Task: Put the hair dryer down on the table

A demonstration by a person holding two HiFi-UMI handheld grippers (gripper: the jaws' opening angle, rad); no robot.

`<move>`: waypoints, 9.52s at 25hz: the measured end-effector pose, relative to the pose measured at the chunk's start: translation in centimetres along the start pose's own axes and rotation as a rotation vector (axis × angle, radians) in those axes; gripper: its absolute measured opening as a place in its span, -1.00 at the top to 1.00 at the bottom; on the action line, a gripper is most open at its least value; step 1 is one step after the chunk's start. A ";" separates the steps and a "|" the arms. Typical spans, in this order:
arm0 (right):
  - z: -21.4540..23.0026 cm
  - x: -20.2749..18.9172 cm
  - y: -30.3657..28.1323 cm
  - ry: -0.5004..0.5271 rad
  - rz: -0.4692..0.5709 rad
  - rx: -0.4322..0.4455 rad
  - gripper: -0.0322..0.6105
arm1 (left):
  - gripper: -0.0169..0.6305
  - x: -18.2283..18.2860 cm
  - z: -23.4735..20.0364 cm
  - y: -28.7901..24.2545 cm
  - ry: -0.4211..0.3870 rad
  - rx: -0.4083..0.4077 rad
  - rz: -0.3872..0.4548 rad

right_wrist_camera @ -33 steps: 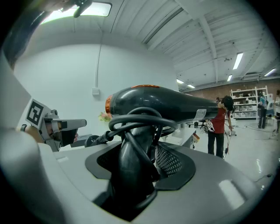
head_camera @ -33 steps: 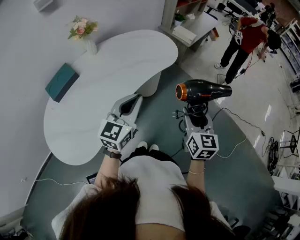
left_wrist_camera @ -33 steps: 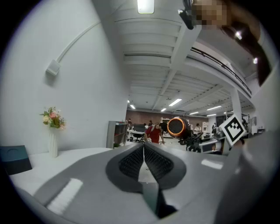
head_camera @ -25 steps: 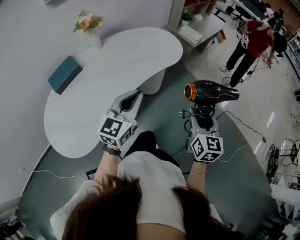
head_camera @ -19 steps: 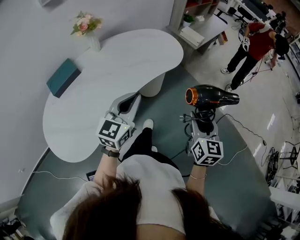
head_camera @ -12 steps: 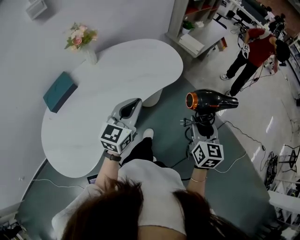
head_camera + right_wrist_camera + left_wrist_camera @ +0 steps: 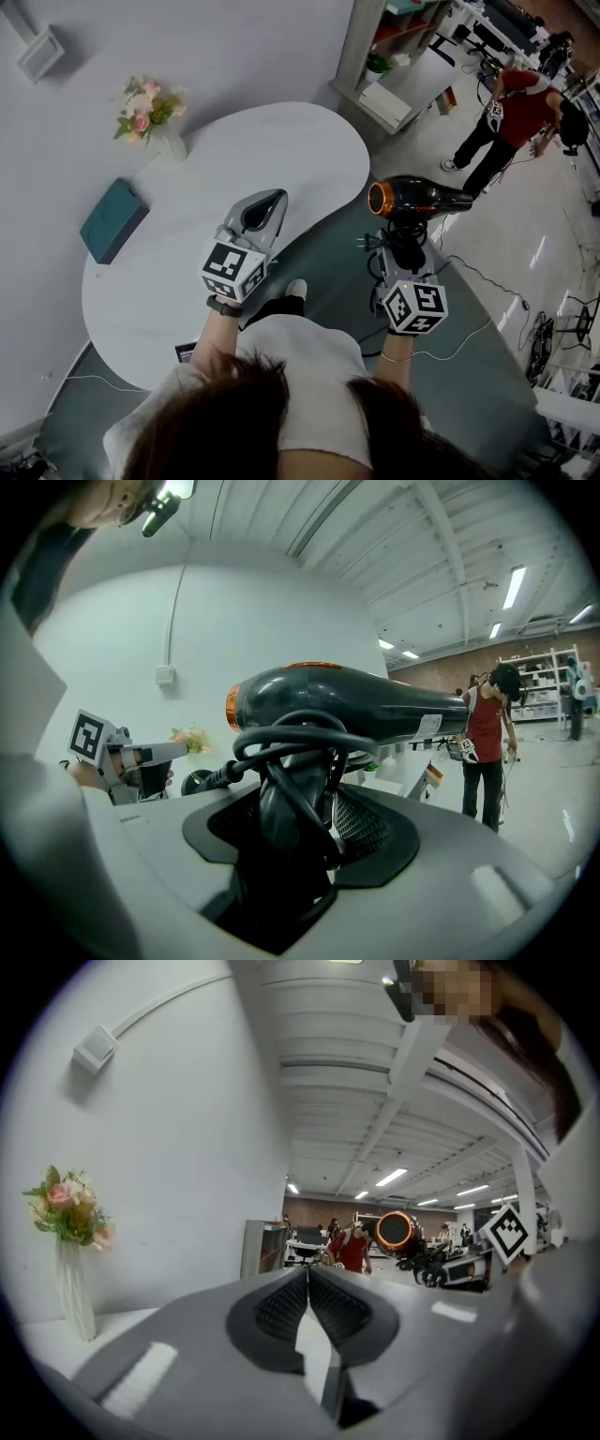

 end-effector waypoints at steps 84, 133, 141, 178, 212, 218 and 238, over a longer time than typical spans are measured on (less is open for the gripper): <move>-6.3 -11.1 -37.1 0.104 -0.468 1.001 0.18 | 0.75 -5.5 -14.2 -8.1 0.020 0.855 0.023; -6.0 -24.0 -34.1 0.338 -0.687 0.982 0.15 | 0.75 -15.4 -11.3 -7.8 0.214 0.845 -0.090; -6.2 -24.3 -33.7 0.395 -0.675 1.012 0.10 | 0.75 -15.2 -11.0 -7.6 0.211 0.860 -0.085; -4.3 -10.3 -36.9 0.299 -0.368 1.003 0.06 | 0.75 -6.4 -12.4 -11.1 0.008 0.794 0.018; -9.5 3.0 -38.6 0.008 -0.019 1.119 0.85 | 0.75 4.9 -13.0 -9.9 -0.208 0.787 0.159; -8.8 3.2 -39.0 0.013 -0.012 1.107 0.89 | 0.75 4.3 -13.0 -9.7 -0.199 0.799 0.153; -8.4 3.5 -39.0 0.063 -0.001 1.117 0.89 | 0.75 3.9 -13.1 -9.2 -0.196 0.809 0.136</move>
Point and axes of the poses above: the fingertips, and each gripper's own axes: y backward along the fingers, z to its right, x out of its top, the point moved 5 cm from there along y, backward along the fingers, and after that the axes turned 15 degrees about z, right-handed, at the moved point
